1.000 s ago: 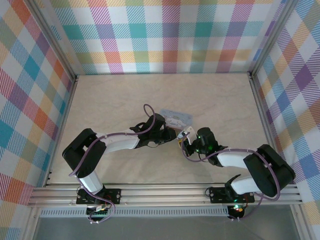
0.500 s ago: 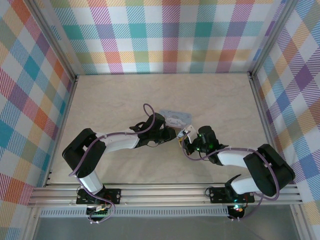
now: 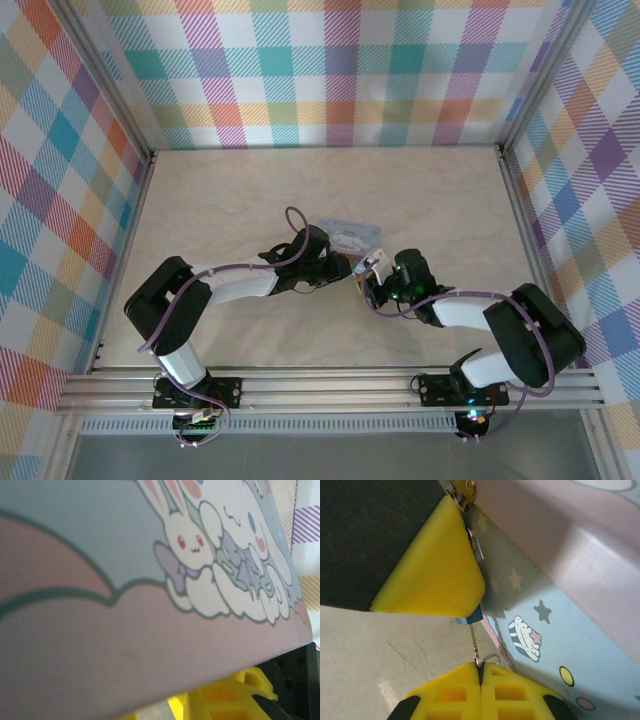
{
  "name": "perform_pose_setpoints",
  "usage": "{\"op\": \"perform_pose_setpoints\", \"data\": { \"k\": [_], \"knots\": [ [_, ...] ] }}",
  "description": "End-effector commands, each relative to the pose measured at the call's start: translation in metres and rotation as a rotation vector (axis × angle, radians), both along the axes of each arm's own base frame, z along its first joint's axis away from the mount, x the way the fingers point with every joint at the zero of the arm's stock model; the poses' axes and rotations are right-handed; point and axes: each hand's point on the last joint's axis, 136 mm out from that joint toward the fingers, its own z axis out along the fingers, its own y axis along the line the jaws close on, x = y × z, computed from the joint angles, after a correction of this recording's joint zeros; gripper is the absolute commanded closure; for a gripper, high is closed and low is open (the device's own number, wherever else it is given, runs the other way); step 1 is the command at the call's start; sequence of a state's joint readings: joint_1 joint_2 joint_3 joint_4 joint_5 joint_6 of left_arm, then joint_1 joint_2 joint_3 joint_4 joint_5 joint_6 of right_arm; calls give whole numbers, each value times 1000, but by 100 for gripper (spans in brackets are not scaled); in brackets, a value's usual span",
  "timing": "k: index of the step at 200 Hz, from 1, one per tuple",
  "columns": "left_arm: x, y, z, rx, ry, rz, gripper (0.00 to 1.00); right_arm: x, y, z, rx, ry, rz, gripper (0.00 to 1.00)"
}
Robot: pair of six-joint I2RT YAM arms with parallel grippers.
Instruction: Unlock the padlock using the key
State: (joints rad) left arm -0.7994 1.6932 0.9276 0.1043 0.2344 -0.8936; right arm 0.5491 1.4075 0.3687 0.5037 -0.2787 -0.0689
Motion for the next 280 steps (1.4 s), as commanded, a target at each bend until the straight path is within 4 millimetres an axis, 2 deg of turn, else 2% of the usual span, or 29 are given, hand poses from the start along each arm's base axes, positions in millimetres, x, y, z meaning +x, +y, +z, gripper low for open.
{"op": "perform_pose_setpoints", "data": {
  "k": [1,55,139,219,280],
  "knots": [
    [-8,-9,5,-28,13,-54,78,22,7,34,51,-113,-2,100],
    [-8,-10,5,-30,15,-56,79,30,2,32,26,-131,-17,100],
    [-8,-12,2,-38,20,-52,79,27,10,34,62,-114,26,100],
    [-9,-13,1,-38,26,-57,79,40,4,34,14,-146,-23,100],
    [-9,-13,1,-39,24,-53,79,37,12,39,47,-141,18,100]
  ]
}}
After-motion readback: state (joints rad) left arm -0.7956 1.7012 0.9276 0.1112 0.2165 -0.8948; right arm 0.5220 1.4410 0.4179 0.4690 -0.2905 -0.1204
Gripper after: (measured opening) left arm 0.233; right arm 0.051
